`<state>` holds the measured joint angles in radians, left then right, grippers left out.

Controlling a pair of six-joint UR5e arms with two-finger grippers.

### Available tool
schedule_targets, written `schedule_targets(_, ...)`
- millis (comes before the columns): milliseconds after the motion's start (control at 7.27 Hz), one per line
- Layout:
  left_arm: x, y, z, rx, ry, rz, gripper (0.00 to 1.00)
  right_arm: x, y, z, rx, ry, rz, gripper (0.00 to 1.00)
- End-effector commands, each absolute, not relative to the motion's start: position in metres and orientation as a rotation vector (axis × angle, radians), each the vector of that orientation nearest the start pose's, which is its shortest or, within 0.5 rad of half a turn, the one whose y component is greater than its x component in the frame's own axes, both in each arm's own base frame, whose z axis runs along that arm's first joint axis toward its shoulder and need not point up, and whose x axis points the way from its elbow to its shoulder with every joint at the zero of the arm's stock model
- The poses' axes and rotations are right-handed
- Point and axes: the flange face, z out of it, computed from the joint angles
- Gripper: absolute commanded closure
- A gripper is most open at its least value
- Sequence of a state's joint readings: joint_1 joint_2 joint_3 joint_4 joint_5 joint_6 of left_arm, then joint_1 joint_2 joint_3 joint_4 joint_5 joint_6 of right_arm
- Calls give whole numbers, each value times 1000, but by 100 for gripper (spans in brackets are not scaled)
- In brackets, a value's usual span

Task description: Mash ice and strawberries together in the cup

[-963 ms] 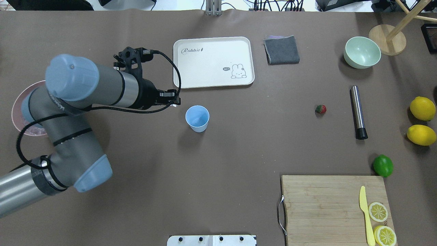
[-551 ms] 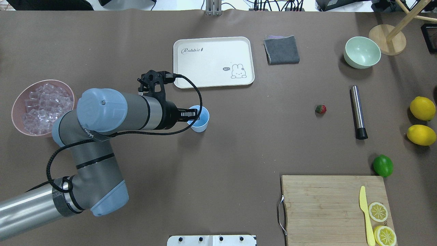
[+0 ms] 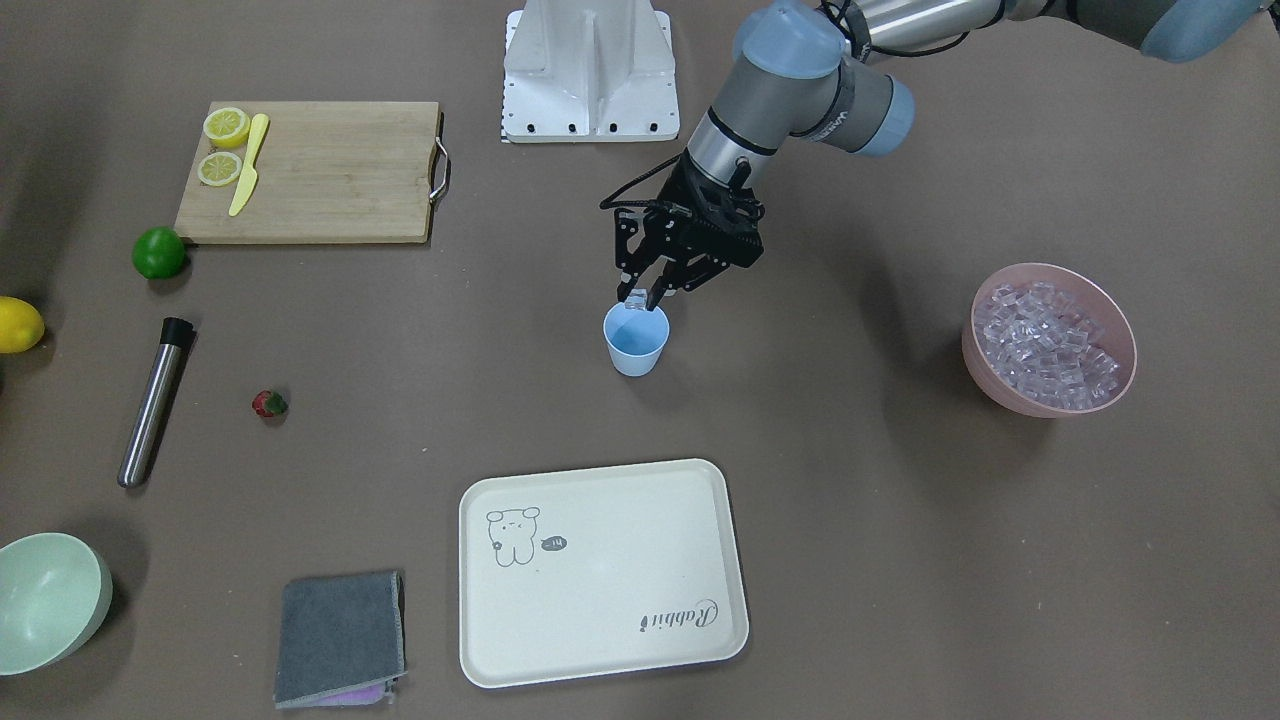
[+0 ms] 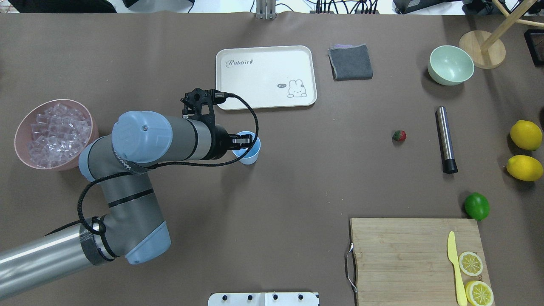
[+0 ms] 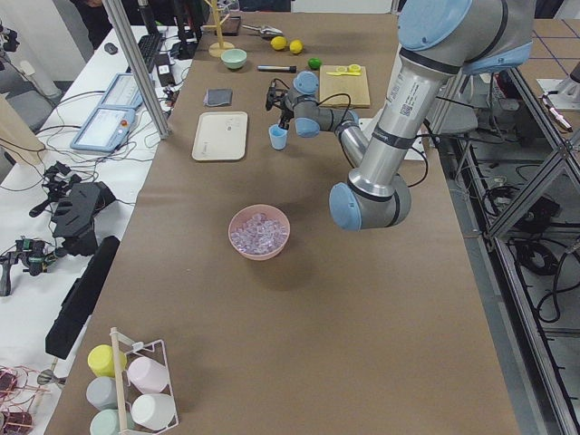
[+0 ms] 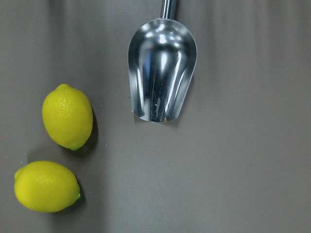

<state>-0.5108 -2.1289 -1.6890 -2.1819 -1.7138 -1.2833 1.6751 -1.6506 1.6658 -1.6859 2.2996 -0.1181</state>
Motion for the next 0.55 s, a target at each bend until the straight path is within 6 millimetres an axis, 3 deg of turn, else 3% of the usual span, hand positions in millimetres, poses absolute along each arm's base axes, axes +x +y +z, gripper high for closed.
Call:
schedule_targets(0,518,-430,218,413,1223,-115,100,113,-439,665,-17,-734,24,0)
schedule_targets(138,518,-431,221,412,1217,-116,100,113,-439,665,-15,-734,24,0)
schedule_targets(275,520,-431,222,410,1215,-115,77,114,-440,665,-14,-733,23,0)
schedule_targets(413,526,-434,229,406,1200,-113,13,114,-440,664,-13,-732,23,0)
